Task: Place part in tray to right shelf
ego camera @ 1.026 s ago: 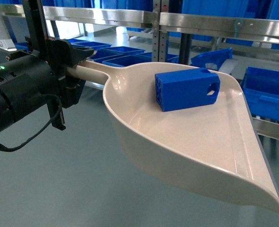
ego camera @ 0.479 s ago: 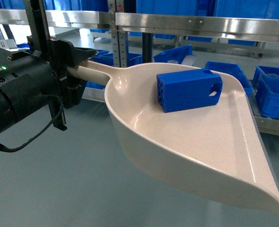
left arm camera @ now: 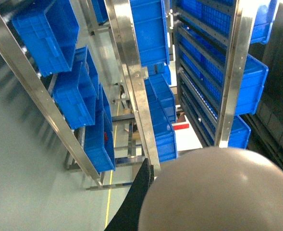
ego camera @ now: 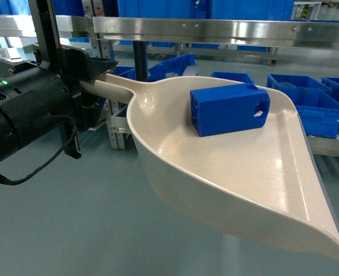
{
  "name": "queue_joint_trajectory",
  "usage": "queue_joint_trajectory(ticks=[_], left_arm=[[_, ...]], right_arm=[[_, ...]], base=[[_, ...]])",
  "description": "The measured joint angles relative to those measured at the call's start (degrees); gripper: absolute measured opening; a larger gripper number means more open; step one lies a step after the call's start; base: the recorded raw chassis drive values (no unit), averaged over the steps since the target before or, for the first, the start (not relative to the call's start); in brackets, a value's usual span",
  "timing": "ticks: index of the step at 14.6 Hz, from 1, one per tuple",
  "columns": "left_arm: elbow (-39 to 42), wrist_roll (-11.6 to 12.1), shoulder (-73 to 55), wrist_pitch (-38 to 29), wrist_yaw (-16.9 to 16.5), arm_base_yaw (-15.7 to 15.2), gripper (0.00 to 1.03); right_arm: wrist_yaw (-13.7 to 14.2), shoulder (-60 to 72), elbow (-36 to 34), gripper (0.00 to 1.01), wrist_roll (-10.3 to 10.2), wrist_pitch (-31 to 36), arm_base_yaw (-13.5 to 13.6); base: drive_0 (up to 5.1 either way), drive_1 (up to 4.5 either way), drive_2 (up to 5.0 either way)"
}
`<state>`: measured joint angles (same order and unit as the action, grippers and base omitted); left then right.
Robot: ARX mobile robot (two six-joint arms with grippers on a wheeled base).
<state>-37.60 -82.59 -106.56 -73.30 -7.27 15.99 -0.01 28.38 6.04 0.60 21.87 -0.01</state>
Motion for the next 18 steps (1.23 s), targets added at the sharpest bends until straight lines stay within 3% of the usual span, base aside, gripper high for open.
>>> queue_joint_trajectory(ticks=[8, 18], left_arm=[[0.0, 0.0, 0.0, 0.0, 0.0, -0.02, 0.12], [0.0, 0.0, 0.0, -0.02, -0.04, 0.07, 0.12]], right_arm=[[-0.02, 0.0, 0.0, 0.98, 0.0, 0.0, 0.0], [-0.02, 0.0, 0.0, 0.98, -0.02, 0.0, 0.0]], base=[[-1.6, -1.58, -1.6], [0.0, -0.04, 0.0]])
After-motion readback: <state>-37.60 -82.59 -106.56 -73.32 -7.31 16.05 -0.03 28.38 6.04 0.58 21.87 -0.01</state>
